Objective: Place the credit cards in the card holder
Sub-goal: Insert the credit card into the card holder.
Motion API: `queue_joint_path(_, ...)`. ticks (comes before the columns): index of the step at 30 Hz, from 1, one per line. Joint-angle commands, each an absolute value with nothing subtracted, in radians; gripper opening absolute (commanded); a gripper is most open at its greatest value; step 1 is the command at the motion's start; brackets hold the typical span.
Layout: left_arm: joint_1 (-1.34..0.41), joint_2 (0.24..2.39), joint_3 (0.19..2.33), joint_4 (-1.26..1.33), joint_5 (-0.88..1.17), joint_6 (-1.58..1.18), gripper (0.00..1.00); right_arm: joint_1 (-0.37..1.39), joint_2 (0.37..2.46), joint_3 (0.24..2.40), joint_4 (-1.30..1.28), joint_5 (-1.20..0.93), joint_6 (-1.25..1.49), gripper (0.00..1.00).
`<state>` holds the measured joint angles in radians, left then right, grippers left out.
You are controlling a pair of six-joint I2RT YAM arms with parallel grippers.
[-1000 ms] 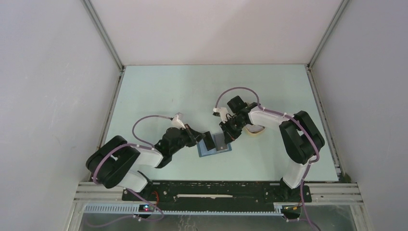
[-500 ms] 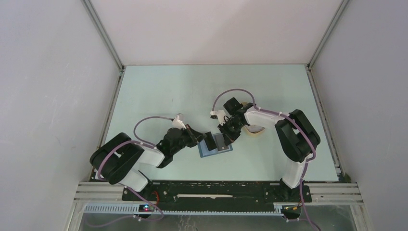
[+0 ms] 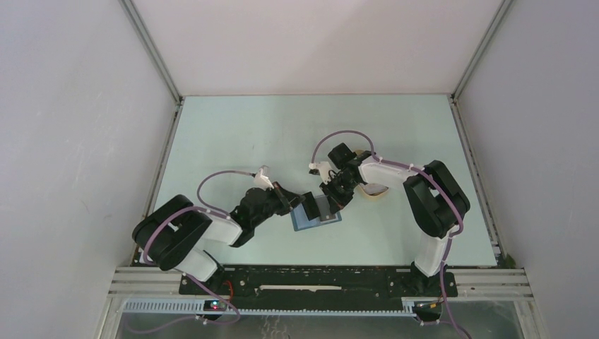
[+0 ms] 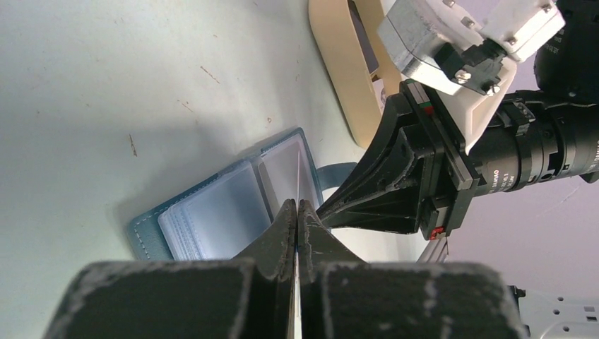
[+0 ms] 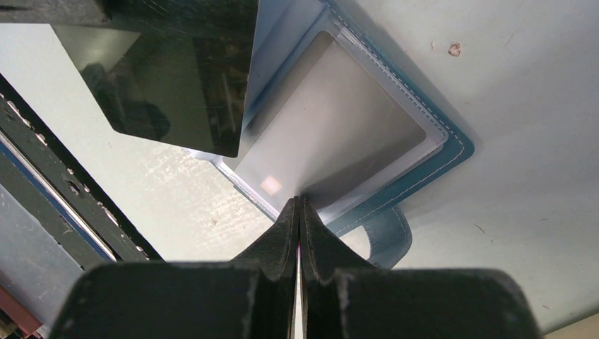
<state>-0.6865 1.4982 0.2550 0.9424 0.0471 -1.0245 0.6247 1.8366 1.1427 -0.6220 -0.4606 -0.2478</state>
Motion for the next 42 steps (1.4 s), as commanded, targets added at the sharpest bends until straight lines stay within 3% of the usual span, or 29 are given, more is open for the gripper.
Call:
queue_joint_path(1, -0.692, 1.529, 0.287, 0.983, 0.025, -1.043, 0.0, 0.635, 1.842, 1.177, -0.635, -0.446, -0.27, 0.05)
queue_joint_path(19, -0.751, 1.464, 0.346, 0.711, -0.137, -0.987, 0.0, 0.637, 1.843, 1.182, -0.643, -0.447, -0.268, 0.05)
queue_joint_path(42, -0.788, 1.535, 0.429, 0.565, -0.099, -0.998, 0.0, 0.637, 1.839, 1.184, -0.649, -0.453, -0.267, 0.05)
